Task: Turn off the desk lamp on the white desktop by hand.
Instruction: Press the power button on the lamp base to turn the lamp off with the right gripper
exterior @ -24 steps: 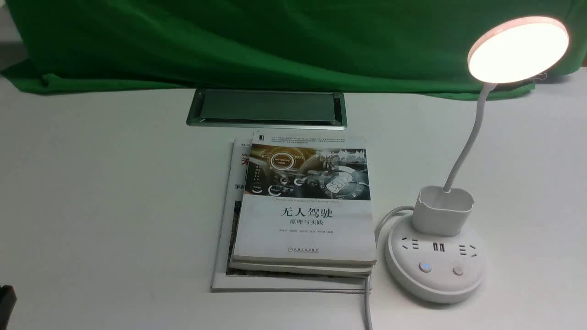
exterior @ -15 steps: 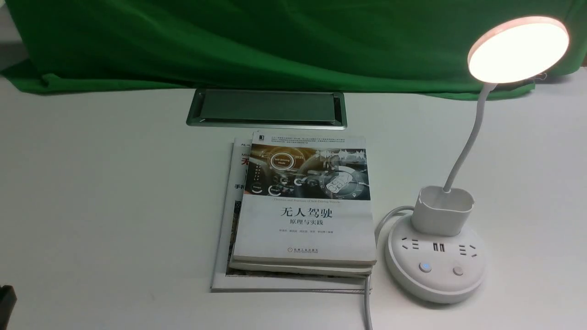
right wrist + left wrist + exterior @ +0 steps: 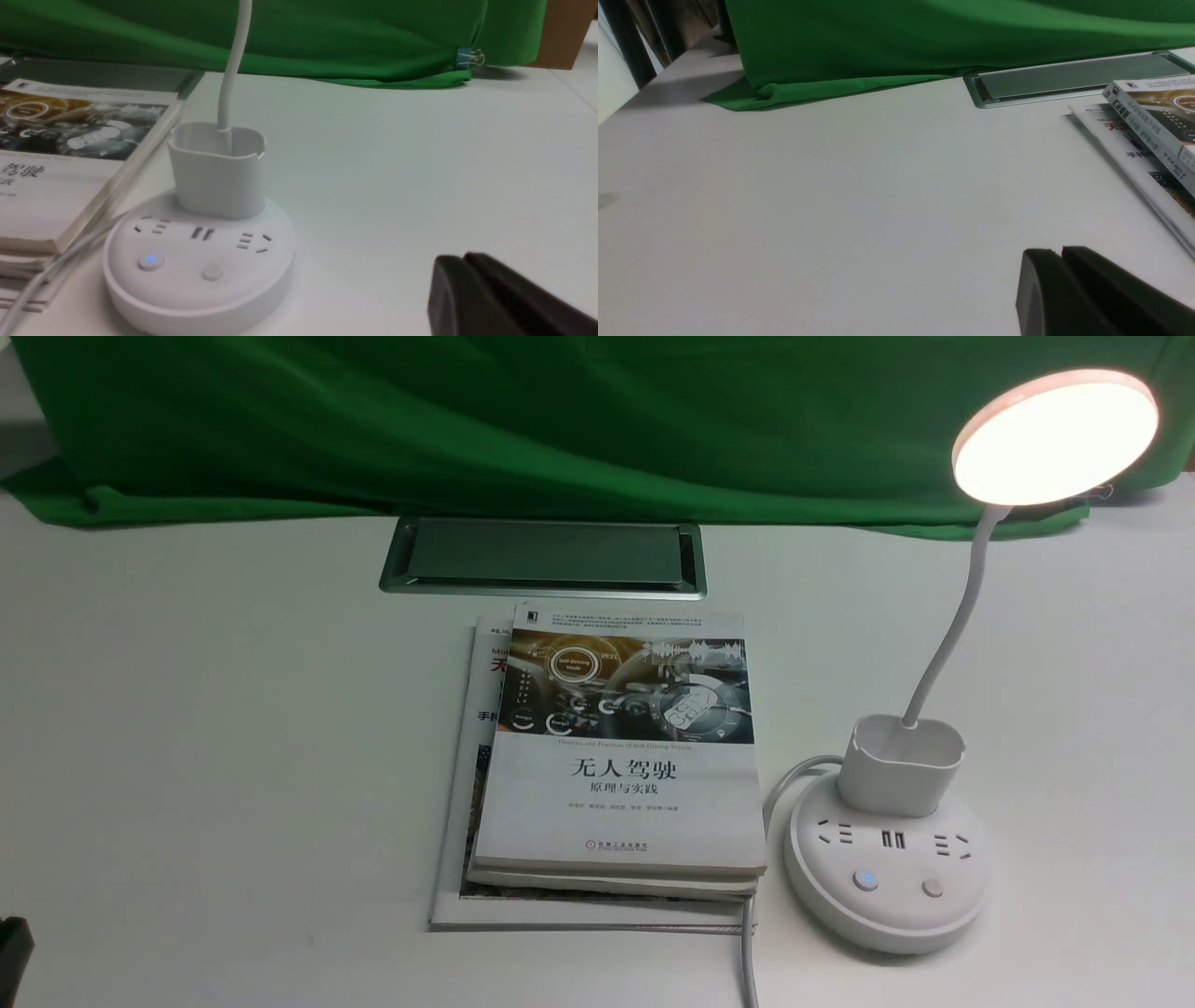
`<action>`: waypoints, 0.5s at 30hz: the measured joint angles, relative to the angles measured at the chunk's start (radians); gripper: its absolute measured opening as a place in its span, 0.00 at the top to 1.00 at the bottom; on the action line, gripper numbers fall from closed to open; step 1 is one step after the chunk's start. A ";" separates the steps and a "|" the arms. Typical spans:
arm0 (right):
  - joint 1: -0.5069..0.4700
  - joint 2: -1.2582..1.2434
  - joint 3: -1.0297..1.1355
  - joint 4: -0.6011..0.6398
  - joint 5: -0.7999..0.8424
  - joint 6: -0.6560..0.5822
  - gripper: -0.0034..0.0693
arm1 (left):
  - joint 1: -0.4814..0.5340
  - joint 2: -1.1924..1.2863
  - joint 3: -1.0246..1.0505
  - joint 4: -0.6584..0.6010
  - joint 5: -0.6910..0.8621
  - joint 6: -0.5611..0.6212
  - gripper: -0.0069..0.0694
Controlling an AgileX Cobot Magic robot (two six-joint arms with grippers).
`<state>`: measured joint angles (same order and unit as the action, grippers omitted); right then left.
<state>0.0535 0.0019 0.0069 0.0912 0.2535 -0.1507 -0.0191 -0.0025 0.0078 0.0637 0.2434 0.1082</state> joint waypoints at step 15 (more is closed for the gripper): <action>0.000 0.000 0.000 0.088 -0.192 0.273 0.89 | 0.000 0.000 0.000 0.000 0.000 -0.001 0.88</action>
<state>0.0535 0.0019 0.0069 0.1797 0.0618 0.1221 -0.0191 -0.0025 0.0078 0.0637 0.2434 0.1070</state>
